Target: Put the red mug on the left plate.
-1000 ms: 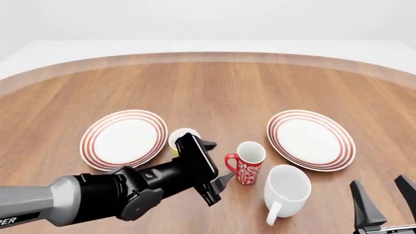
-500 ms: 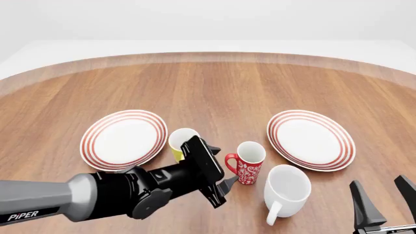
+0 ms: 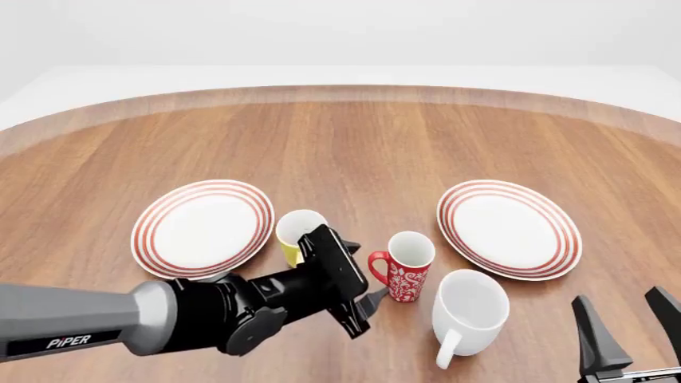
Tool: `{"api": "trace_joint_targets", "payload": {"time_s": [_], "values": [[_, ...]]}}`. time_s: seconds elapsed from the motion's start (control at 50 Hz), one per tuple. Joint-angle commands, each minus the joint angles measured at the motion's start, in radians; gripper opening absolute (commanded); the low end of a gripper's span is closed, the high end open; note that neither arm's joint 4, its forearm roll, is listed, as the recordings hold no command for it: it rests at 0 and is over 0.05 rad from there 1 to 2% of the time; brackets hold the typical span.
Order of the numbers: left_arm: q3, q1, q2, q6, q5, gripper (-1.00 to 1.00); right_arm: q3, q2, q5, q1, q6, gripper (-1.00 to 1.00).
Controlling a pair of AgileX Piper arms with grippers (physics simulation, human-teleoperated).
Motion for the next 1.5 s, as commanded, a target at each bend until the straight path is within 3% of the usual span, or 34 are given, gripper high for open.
{"api": "trace_joint_targets", "payload": {"time_s": [0.02, 1.5], "values": [[-0.003, 0.014, 0.027, 0.009, -0.031, 1.00, 0.000, 0.000, -0.001, 0.001, -0.001, 1.00], [-0.094, 0.022, 0.187, -0.014, -0.087, 1.00, 0.000, 0.000, -0.013, 0.016, -0.010, 1.00]]}}
